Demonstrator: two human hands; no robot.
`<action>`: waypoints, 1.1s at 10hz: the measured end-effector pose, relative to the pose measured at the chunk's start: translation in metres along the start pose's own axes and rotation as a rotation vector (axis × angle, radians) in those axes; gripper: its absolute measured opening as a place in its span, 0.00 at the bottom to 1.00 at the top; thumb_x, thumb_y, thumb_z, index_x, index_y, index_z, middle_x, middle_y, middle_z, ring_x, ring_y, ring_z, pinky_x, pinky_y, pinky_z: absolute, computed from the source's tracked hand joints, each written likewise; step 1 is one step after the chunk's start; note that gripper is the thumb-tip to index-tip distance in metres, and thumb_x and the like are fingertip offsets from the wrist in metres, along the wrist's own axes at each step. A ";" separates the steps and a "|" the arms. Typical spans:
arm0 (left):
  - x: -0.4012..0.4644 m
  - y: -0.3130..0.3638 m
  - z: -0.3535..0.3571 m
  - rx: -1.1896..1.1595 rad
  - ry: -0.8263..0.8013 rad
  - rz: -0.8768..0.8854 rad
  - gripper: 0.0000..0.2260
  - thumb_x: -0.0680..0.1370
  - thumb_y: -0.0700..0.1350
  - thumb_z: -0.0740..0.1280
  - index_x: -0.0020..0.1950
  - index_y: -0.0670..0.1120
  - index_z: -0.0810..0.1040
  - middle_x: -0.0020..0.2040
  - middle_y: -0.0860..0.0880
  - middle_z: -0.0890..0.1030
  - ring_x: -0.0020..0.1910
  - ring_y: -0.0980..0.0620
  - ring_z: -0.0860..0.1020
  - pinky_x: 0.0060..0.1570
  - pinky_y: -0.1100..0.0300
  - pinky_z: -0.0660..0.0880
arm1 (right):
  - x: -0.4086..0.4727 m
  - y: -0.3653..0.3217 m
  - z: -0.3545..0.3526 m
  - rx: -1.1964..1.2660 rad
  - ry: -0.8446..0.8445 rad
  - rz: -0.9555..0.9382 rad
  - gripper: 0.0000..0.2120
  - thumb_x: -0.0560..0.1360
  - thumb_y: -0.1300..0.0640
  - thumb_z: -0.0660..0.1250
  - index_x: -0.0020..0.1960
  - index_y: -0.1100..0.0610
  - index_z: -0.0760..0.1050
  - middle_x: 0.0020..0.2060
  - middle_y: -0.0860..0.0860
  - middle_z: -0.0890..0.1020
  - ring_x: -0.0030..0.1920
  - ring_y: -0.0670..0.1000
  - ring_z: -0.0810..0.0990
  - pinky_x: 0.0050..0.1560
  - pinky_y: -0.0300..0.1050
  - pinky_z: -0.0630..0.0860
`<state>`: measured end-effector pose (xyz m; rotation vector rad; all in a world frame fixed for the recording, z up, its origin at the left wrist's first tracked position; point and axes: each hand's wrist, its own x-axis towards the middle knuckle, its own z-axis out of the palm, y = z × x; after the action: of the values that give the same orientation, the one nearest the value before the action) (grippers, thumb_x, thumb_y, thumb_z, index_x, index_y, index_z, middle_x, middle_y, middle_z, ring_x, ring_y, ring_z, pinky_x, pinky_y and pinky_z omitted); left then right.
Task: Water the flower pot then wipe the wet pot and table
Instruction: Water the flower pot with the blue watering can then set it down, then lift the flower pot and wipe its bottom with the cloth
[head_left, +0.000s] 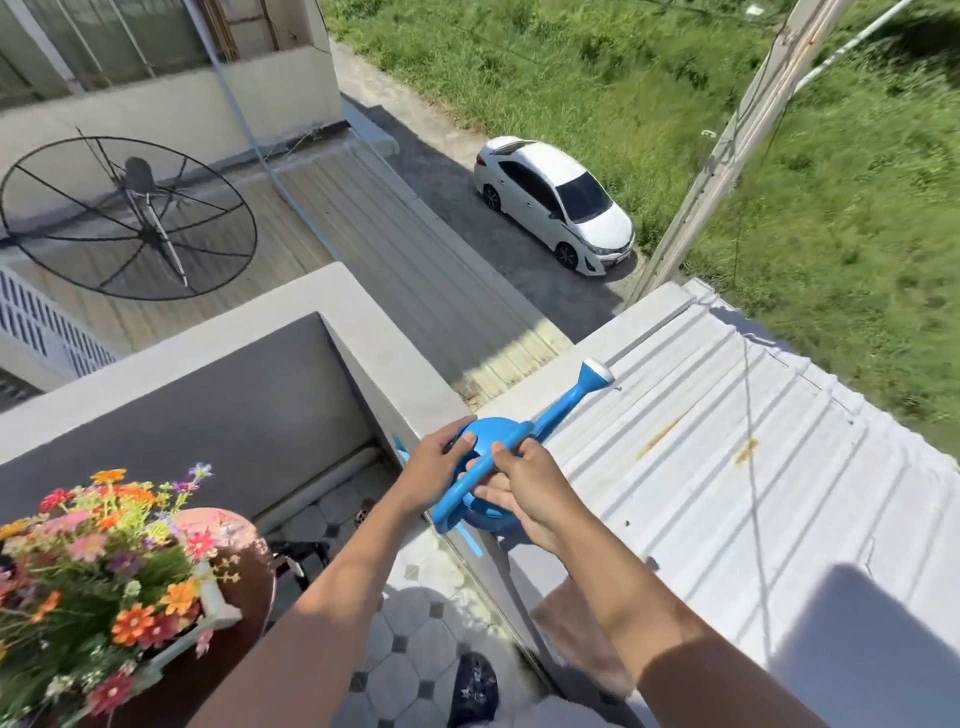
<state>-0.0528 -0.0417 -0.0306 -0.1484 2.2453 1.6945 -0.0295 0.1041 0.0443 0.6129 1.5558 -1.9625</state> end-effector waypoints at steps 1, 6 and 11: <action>-0.002 0.002 -0.001 0.009 -0.005 -0.022 0.18 0.80 0.54 0.62 0.68 0.50 0.75 0.60 0.51 0.82 0.58 0.51 0.80 0.61 0.56 0.75 | 0.001 0.000 -0.004 -0.042 -0.001 -0.004 0.14 0.83 0.56 0.60 0.66 0.59 0.69 0.54 0.60 0.83 0.49 0.54 0.86 0.47 0.45 0.83; -0.078 0.103 0.088 0.328 0.215 0.613 0.10 0.78 0.46 0.63 0.58 0.46 0.77 0.47 0.53 0.79 0.44 0.57 0.76 0.49 0.66 0.71 | -0.037 0.085 -0.109 -0.491 0.488 -0.190 0.09 0.73 0.62 0.61 0.42 0.50 0.75 0.37 0.52 0.82 0.38 0.56 0.79 0.38 0.44 0.72; -0.089 -0.042 0.194 0.547 -0.171 -0.153 0.13 0.72 0.45 0.71 0.52 0.40 0.74 0.48 0.42 0.80 0.49 0.43 0.79 0.45 0.56 0.72 | -0.096 0.190 -0.168 -0.379 0.637 -0.041 0.16 0.74 0.69 0.67 0.54 0.50 0.73 0.48 0.49 0.79 0.39 0.40 0.78 0.40 0.22 0.73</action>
<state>0.0803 0.1203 -0.0881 -0.0419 2.3996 0.9328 0.1713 0.2488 -0.0677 1.1111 2.2575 -1.4984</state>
